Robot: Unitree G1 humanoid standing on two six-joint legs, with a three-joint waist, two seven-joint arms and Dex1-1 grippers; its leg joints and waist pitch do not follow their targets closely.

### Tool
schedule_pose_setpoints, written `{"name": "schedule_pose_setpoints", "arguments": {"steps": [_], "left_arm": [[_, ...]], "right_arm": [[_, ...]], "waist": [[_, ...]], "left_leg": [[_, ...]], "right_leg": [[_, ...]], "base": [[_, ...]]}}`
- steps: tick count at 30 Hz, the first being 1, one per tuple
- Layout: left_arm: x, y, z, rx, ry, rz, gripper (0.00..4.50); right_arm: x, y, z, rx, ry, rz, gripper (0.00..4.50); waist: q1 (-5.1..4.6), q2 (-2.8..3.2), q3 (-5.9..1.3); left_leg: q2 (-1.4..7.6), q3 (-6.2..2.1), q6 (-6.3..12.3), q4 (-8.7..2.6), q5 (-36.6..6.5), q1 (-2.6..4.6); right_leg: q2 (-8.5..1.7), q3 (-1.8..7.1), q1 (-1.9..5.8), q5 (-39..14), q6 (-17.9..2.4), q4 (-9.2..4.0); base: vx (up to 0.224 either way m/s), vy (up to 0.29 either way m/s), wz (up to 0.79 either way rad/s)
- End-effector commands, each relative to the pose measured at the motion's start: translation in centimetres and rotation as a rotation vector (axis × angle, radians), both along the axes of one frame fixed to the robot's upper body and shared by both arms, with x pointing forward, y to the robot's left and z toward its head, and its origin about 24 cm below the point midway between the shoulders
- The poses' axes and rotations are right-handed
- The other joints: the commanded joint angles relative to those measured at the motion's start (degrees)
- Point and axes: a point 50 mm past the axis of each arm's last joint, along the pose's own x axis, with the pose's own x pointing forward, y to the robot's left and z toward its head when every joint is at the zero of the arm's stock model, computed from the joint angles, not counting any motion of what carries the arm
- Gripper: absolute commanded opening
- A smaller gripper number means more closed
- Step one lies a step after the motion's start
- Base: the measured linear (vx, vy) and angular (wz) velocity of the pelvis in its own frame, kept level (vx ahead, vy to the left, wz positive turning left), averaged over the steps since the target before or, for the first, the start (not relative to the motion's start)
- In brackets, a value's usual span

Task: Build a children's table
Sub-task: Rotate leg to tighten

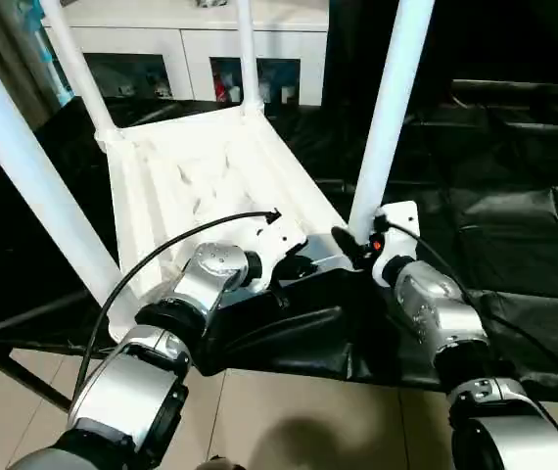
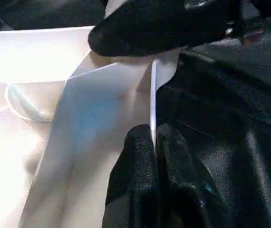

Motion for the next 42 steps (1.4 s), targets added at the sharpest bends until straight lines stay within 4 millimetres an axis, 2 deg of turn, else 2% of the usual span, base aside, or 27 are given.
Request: {"name": "schedule_pose_setpoints", "arguments": {"steps": [1, 2, 4, 6, 7, 8, 10, 11, 14, 16, 19, 20, 23, 25, 34, 37, 39, 40, 41, 42], "left_arm": [[-0.1, -1.6, 1.2, -0.053, -0.052, -0.068, 0.00], [-0.2, -1.3, 1.1, -0.056, -0.041, -0.088, 0.00], [-0.5, -0.6, 0.9, -0.047, -0.030, -0.127, 0.00], [-1.1, 0.8, 0.6, -0.031, -0.006, -0.208, 0.00], [-1.1, 0.8, 0.6, -0.031, -0.006, -0.208, 0.00], [-1.2, 1.3, 0.6, -0.033, -0.007, -0.218, 0.00], [-1.3, 1.7, 0.6, -0.036, -0.002, -0.225, 0.00], [-1.5, 2.2, 0.5, -0.038, 0.010, -0.247, 0.00], [-2.2, 3.7, 0.3, -0.037, 0.058, -0.309, 0.00], [-2.3, 3.9, 0.3, -0.037, 0.066, -0.318, 0.00], [-2.5, 4.3, 0.3, -0.044, 0.079, -0.333, 0.00], [-2.6, 4.3, 0.3, -0.046, 0.082, -0.336, 0.00], [-2.6, 4.3, 0.3, -0.048, 0.086, -0.339, 0.00], [-2.6, 4.3, 0.3, -0.048, 0.087, -0.340, 0.00], [-2.7, 3.9, 0.3, -0.054, 0.084, -0.337, 0.00], [-2.1, 3.5, 0.4, -0.051, 0.053, -0.280, 0.00], [-1.4, 3.0, 0.5, -0.035, 0.018, -0.199, 0.00], [-1.2, 2.9, 0.5, -0.031, 0.011, -0.182, 0.00], [-0.8, 2.5, 0.5, -0.029, -0.004, -0.124, 0.00], [-0.3, 2.0, 0.6, -0.026, -0.020, -0.066, 0.00]], "right_arm": [[-1.3, 4.7, -0.4, 0.057, 0.030, 0.283, 3.76], [-1.6, 4.5, -0.2, 0.049, 0.025, 0.339, 3.84], [-1.9, 4.0, 0.0, 0.040, 0.016, 0.406, 3.84], [-2.3, 2.6, 0.5, 0.028, 0.005, 0.487, 3.84], [-2.3, 2.6, 0.5, 0.028, 0.005, 0.487, 3.84], [-2.2, 1.9, 0.6, 0.022, 0.008, 0.487, 3.84], [-2.2, 1.3, 0.7, 0.016, 0.007, 0.499, 3.84], [-2.3, 0.7, 1.0, 0.012, 0.007, 0.518, 3.84], [-2.8, -1.0, 1.9, 0.005, 0.009, 0.595, 3.84], [-3.0, -1.2, 2.1, 0.004, 0.012, 0.613, 3.84], [-3.4, -1.8, 2.2, -0.001, 0.030, 0.657, 3.84], [-3.5, -1.9, 2.2, -0.005, 0.036, 0.668, 3.59], [-3.8, -2.3, 1.9, -0.012, 0.060, 0.698, 3.53], [-3.8, -2.3, 1.8, -0.010, 0.063, 0.700, 3.18], [-4.4, -1.7, 1.4, 0.025, 0.083, 0.717, 2.60], [-4.3, -1.4, 0.8, 0.032, 0.082, 0.654, 2.49], [-4.0, -0.9, 0.0, 0.025, 0.091, 0.553, 2.45], [-3.9, -0.8, -0.2, 0.022, 0.094, 0.532, 2.43], [-3.6, -0.4, -0.8, 0.001, 0.098, 0.462, 2.41], [-3.3, 0.0, -1.5, -0.010, 0.113, 0.379, 2.37]], "waist": [[0.26, -0.94, -3.24], [0.40, -0.58, -3.34], [0.50, -0.84, -3.48], [0.59, -0.96, -3.70], [0.59, -0.96, -3.70], [0.41, -1.26, -3.75], [0.51, -1.16, -3.89], [0.57, -1.09, -3.76], [0.65, -1.43, -3.69], [0.76, -1.31, -3.69], [0.91, -1.42, -3.64], [0.95, -1.44, -3.66], [1.12, -1.61, -3.66], [1.24, -1.59, -3.73], [1.55, -1.51, -3.86], [1.54, -1.53, -3.72], [1.32, -1.43, -3.36], [1.13, -1.52, -3.28], [1.08, -1.53, -3.23], [0.62, -1.58, -2.78]], "left_leg": [[4.00, -2.15, 2.95, -4.57, -12.10, 1.04], [4.02, -2.20, 3.47, -4.49, -11.10, 0.99], [4.13, -2.17, 4.28, -4.32, -9.86, 0.92], [4.12, -2.13, 5.92, -3.96, -7.29, 0.66], [4.12, -2.13, 5.92, -3.96, -7.29, 0.66], [4.09, -1.89, 6.86, -3.73, -6.62, 0.73], [4.10, -1.84, 7.31, -3.54, -5.87, 0.76], [4.14, -1.81, 7.34, -3.61, -6.10, 0.85], [4.23, -1.71, 7.45, -3.58, -6.14, 0.87], [4.35, -1.73, 7.56, -3.58, -5.97, 0.91], [4.35, -1.75, 6.74, -3.69, -6.52, 1.02], [4.35, -1.72, 6.68, -3.65, -6.26, 0.97], [4.25, -1.68, 6.41, -3.57, -6.30, 0.95], [4.21, -1.68, 6.53, -3.50, -5.78, 0.93], [4.20, -1.73, 7.06, -3.35, -4.78, 0.95], [4.23, -1.74, 6.28, -3.48, -6.23, 0.95], [4.26, -1.78, 4.81, -3.82, -8.52, 1.08], [4.16, -1.91, 3.34, -3.99, -10.42, 1.17], [4.17, -1.98, 2.79, -4.13, -11.07, 1.24], [4.11, -2.06, 0.93, -4.55, -13.67, 1.50]], "right_leg": [[-4.65, 2.73, 1.84, -8.35, -12.86, -4.53], [-4.56, 2.59, 1.91, -6.63, -13.26, -4.27], [-4.61, 2.52, 1.99, -3.84, -13.91, -3.95], [-4.55, 2.33, 2.22, 0.54, -14.97, -3.30], [-4.55, 2.33, 2.22, 0.54, -14.97, -3.30], [-4.45, 2.38, 1.93, 2.47, -15.73, -3.17], [-4.50, 2.33, 1.94, 2.90, -16.28, -2.91], [-4.43, 2.33, 1.77, 1.95, -16.33, -3.07], [-4.42, 2.42, 1.80, 0.25, -16.01, -3.12], [-4.38, 2.48, 1.63, 0.17, -15.71, -3.08], [-4.34, 2.42, 1.66, -1.23, -15.71, -3.19], [-4.38, 2.49, 1.63, -0.80, -15.67, -3.09], [-4.51, 2.51, 1.65, -1.35, -15.66, -3.18], [-4.48, 2.49, 1.64, -1.09, -15.62, -3.10], [-4.42, 2.40, 1.63, 0.09, -15.64, -2.89], [-4.51, 2.46, 1.51, -2.46, -15.29, -3.19], [-4.44, 2.52, 1.26, -5.98, -14.81, -3.68], [-4.63, 2.55, 1.35, -9.21, -14.21, -4.02], [-4.66, 2.57, 1.41, -10.66, -13.80, -4.18], [-4.68, 2.73, 1.00, -15.08, -12.86, -4.73]], "base": [[0.000, 0.000, 0.00], [0.000, 0.000, 0.00], [0.000, 0.000, 0.00], [0.000, 0.000, 0.00], [0.000, 0.000, 0.00], [0.000, 0.000, 0.00], [0.000, 0.000, 0.00], [0.000, 0.000, 0.00], [0.000, 0.000, 0.00], [0.000, 0.000, 0.00], [0.000, 0.000, 0.00], [0.000, 0.000, 0.00], [0.000, 0.000, 0.00], [0.000, 0.000, 0.00], [0.000, 0.000, 0.00], [0.000, 0.000, 0.00], [0.000, 0.000, 0.00], [0.000, 0.000, 0.00], [0.000, 0.000, 0.00], [0.000, 0.000, 0.00]]}}
